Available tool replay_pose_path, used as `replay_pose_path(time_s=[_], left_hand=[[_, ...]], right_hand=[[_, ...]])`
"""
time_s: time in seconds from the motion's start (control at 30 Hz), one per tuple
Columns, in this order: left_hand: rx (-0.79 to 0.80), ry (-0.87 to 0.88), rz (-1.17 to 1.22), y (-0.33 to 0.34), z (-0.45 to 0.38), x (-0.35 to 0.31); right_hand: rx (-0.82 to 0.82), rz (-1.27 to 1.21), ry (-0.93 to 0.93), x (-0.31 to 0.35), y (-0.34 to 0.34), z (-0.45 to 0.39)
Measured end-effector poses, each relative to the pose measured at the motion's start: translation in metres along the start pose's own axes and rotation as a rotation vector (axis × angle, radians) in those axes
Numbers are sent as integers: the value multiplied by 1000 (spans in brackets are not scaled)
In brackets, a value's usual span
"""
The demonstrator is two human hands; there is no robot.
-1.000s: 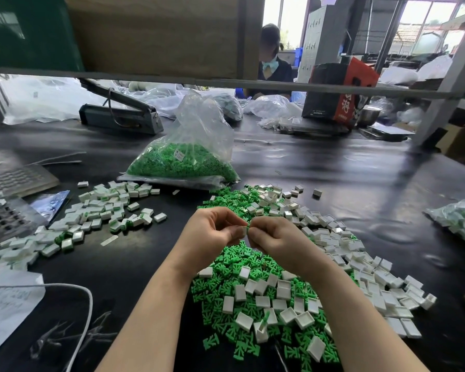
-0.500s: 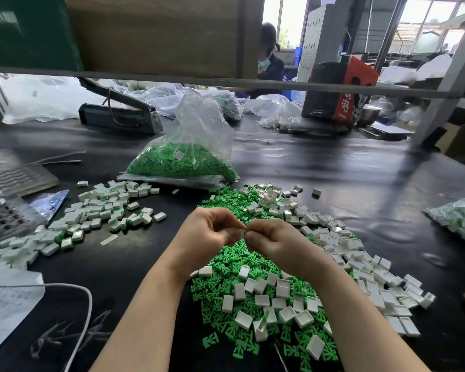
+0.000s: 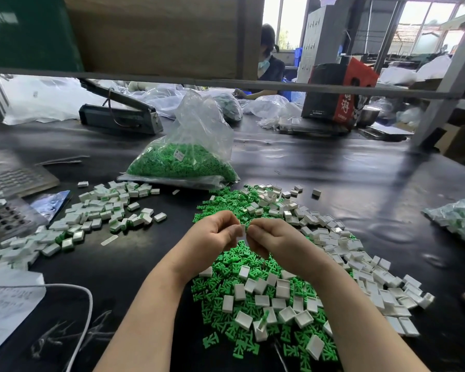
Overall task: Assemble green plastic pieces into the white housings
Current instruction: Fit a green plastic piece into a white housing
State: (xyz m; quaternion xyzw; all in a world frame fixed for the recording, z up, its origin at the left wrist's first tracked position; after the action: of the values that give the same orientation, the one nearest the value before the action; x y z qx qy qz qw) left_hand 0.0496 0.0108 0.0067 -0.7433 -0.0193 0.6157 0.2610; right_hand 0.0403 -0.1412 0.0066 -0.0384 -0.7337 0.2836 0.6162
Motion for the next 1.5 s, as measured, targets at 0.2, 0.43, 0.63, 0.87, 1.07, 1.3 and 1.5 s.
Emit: replay_pose_path(time_s=[0.2,0.43,0.63,0.87,1.07,1.3,1.5], left_hand=[[50,6,-116,0,2,-2],[60,-11,-183,-1,6,-4],[122,-32,-189,-1,8,-8],[96,-18,-166,0,8,-8],[21,36,-37,-3,5,-10],[-124,63,102,-8,5,-13],[-145,96,114,-7,5,-18]], right_hand=[[76,57,26,-1,3,1],[138,107,52,-2,5,3],[196,102,46,0,6,5],[167,127,56,0,5,4],[133,-25,36,0,4,3],[109,-377,16,0,0,6],[214,-711,162,-10,7,4]])
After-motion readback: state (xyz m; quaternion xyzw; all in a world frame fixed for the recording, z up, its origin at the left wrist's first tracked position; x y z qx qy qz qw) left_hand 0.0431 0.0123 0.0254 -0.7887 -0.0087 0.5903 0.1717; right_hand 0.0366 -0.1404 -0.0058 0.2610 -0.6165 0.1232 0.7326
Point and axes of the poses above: each hand's wrist, its own z-axis away from the middle knuckle, its own y-axis out of the palm, x = y × z, the point moved 4 cm from there along -z, towards the middle knuckle, and after that the axes turned 3 degrees about -z, right-handed, at the moved point
